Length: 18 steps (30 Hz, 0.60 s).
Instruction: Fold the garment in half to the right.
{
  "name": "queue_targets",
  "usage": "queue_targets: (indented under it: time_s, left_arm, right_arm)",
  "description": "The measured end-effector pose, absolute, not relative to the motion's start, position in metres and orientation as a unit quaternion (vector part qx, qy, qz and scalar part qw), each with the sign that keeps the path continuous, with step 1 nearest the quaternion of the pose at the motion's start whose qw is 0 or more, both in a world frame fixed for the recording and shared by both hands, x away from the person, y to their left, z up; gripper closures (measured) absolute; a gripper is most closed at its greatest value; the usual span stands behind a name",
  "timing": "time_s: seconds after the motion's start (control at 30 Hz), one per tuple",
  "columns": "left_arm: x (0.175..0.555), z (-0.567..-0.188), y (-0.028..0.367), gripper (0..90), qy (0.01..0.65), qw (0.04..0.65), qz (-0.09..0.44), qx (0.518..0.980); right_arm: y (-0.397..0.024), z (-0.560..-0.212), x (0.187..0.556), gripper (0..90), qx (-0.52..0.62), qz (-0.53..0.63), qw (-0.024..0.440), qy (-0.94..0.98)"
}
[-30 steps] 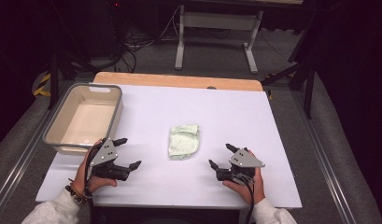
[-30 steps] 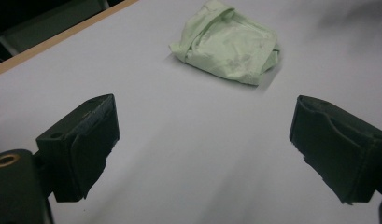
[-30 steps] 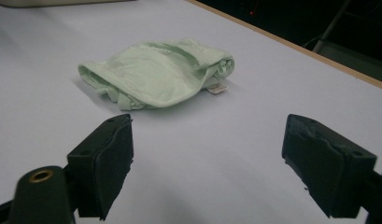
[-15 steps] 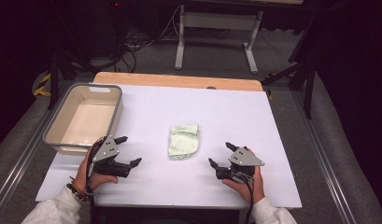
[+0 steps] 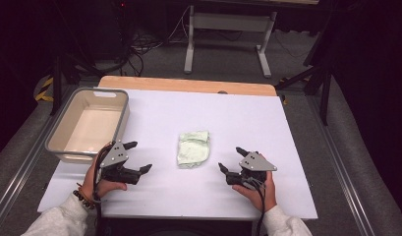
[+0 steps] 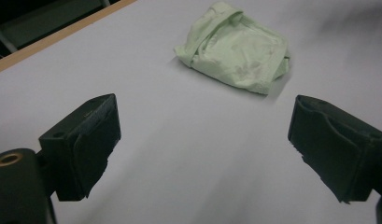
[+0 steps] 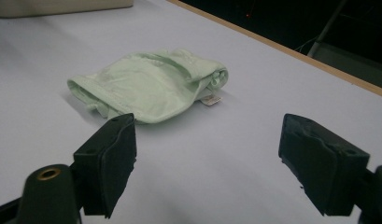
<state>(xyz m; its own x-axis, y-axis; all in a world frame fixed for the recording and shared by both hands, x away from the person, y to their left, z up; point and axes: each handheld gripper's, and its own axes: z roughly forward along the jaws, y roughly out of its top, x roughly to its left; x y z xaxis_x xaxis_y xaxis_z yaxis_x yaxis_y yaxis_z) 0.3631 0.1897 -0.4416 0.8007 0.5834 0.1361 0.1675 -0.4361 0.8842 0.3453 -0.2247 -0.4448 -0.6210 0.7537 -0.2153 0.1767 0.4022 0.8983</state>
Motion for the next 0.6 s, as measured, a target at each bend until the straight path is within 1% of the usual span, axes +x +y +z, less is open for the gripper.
queue_targets:
  time_s: [0.2, 0.27, 0.6]
  left_arm:
    - [0.3654, -0.44, 0.1868, 9.4, 0.227, 0.483, 0.213, 0.818]
    - [0.3661, -0.4388, 0.1862, 9.4, 0.225, 0.481, 0.215, 0.819]
    - [0.3689, -0.4339, 0.1835, 9.4, 0.226, 0.492, 0.212, 0.814]
  right_arm:
    - [-0.2235, -0.4424, 0.3452, 19.8, 0.294, 0.463, 0.318, 0.773]
    - [-0.2232, -0.4409, 0.3425, 19.9, 0.282, 0.467, 0.325, 0.772]
    - [-0.2274, -0.442, 0.3431, 19.6, 0.293, 0.462, 0.323, 0.772]
